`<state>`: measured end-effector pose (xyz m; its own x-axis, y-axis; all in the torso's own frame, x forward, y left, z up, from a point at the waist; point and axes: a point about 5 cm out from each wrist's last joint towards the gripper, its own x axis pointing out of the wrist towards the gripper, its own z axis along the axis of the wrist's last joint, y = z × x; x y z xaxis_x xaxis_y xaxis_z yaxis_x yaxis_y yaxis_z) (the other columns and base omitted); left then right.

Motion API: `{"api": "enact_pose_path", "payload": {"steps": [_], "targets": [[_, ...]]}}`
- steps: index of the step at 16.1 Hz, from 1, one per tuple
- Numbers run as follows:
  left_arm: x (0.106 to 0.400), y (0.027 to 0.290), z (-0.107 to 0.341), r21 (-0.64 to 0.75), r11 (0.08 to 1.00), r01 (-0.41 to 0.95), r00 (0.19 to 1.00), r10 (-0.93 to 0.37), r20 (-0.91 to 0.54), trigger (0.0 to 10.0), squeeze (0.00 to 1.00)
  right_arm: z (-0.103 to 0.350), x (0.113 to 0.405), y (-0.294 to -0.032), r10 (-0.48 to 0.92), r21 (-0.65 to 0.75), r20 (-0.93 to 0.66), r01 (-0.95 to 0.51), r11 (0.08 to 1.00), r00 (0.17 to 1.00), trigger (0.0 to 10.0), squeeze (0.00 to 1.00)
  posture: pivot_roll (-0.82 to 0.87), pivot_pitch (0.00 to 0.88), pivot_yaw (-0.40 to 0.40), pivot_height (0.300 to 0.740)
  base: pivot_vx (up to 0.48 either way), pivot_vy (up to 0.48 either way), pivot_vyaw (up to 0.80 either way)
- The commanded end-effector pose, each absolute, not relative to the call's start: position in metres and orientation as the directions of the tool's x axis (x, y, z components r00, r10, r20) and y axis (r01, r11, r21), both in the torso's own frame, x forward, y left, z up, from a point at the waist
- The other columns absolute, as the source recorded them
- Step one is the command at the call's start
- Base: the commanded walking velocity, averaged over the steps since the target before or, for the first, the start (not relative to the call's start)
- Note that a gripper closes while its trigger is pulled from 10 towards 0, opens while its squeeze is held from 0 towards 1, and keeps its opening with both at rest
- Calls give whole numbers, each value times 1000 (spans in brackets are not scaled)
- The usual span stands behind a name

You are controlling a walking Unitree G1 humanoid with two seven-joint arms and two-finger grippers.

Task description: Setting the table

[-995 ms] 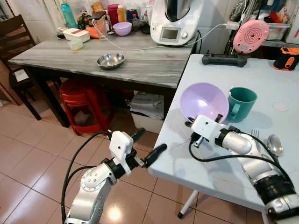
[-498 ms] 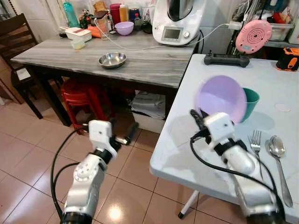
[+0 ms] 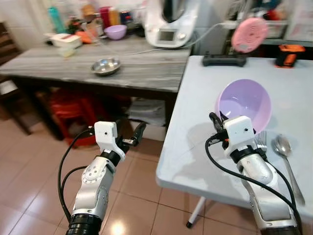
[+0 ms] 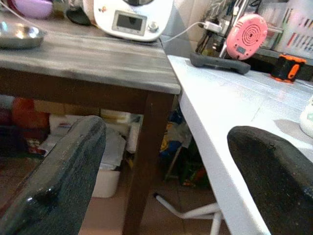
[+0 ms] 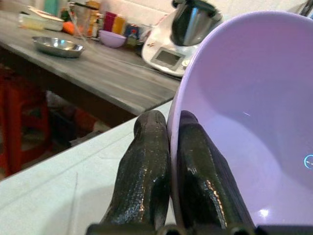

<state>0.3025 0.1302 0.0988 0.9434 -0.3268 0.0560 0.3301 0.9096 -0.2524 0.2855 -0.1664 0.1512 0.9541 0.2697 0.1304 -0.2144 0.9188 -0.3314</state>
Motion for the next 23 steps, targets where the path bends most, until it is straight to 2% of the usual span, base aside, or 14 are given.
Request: {"api": "enact_pose_path", "payload": {"steps": [1,7,15,20,23], "targets": [[305,137,100,-256,919,302,953,-298,54,10000,0,158,285,-160,283,-334,155,-219,917,947,10000,0,-117,0,116,740,0,345,-800],[305,138,99,-253,921,296,955,-292,55,10000,0,160,285,-157,292,-338,163,-225,914,942,10000,0,-112,0,114,740,0,366,-671],[308,137,99,-254,928,273,962,-268,57,10000,0,160,281,-154,301,-355,180,-224,908,936,10000,0,-110,0,115,740,0,392,0],[310,141,98,-232,945,231,973,-226,49,10000,0,156,277,-155,296,-355,177,-219,909,939,10000,0,-112,0,115,740,0,399,539],[310,142,97,-227,947,227,974,-223,44,10000,0,154,276,-156,288,-350,171,-215,912,942,10000,0,-114,0,117,740,0,399,0]]}}
